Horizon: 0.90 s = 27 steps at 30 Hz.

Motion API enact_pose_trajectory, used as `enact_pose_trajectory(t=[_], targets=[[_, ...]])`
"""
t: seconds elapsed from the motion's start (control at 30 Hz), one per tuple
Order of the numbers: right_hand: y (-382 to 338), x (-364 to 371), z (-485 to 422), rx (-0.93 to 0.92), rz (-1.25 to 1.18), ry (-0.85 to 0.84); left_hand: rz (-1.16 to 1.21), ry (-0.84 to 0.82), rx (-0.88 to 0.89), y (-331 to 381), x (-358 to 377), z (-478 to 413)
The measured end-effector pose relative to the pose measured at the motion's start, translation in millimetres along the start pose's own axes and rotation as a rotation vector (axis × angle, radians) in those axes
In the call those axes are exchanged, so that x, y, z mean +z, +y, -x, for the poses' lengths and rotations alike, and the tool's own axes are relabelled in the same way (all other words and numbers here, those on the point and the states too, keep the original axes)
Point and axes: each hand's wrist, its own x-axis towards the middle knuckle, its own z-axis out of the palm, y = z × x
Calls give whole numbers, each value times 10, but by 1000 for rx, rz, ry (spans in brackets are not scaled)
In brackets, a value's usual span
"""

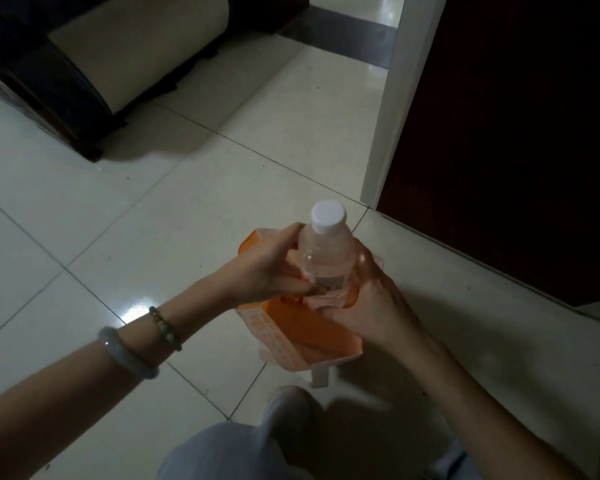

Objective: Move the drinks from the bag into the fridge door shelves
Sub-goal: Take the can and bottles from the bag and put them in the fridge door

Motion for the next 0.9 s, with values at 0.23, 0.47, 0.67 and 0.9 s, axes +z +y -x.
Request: enact_pose_trajectory(t=[0.23,0.47,0.67,0.9], targets=[[93,-98,60,83,47,184,42,11,-3,345,58,-188],[158,-257,131,256,-2,164,-530,-198,-201,-167,238,-290],[234,-306,194,274,0,205,-843,-506,-263,-866,988,-263],[331,-380,303,293,-101,223,-777,-424,-326,-1066,1198,-348]])
